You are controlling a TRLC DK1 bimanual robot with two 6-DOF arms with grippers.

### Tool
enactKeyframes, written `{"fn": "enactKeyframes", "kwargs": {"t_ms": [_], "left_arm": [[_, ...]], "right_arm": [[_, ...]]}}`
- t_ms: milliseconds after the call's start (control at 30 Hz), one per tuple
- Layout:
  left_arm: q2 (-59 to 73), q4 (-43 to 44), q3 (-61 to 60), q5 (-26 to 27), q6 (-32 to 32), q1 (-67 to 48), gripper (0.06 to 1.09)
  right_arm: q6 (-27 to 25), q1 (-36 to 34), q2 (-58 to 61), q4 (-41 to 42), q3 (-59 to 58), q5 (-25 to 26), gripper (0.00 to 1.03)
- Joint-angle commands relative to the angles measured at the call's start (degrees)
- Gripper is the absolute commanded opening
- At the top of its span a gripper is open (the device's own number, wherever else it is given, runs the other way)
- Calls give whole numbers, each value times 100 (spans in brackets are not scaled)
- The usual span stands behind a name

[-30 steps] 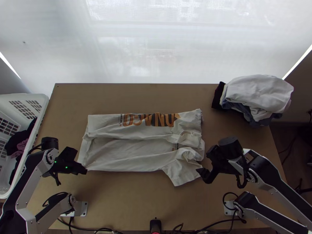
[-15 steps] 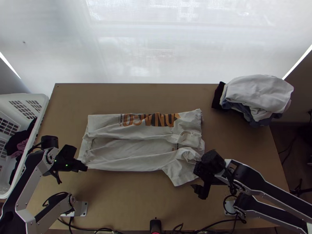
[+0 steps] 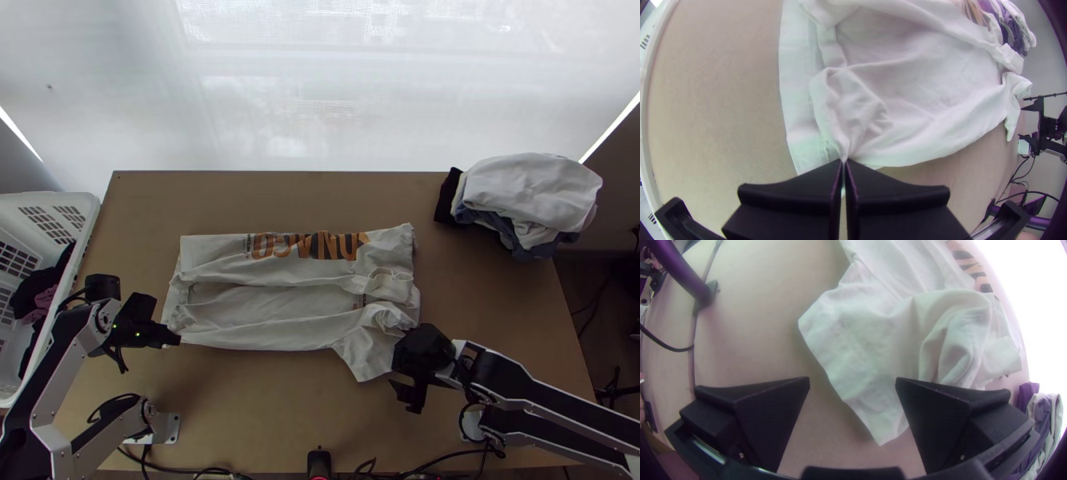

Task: Fold the t-shirt

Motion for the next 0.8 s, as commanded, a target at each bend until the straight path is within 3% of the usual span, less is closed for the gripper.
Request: {"fn": "enactKeyframes", "kwargs": {"t_ms": [0, 100, 167, 400, 500, 567, 667, 767], "left_arm": [[118, 46, 23, 12, -107, -28, 9], [109, 46, 6, 12, -116, -19, 9], [109, 46, -12, 3, -116, -19, 9], [127, 46, 23, 12, -90, -19, 9], [170, 46, 59, 12, -81, -19, 9], [188, 46, 67, 12, -81, -19, 9], [188, 46, 76, 21, -81, -10, 9], [162, 37, 67, 38, -90, -10, 9]], "right_arm": [[-80, 189, 106, 117, -206, 67, 88], [-107, 198, 220, 231, -241, 75, 88], [-115, 189, 255, 363, -241, 84, 80], [-291, 119, 317, 785, -329, 392, 36], [-326, 93, 343, 820, -337, 453, 22], [-344, 93, 361, 846, -364, 497, 20], [-388, 58, 370, 855, -364, 497, 3], [-379, 5, 370, 785, -258, 506, 2]]}}
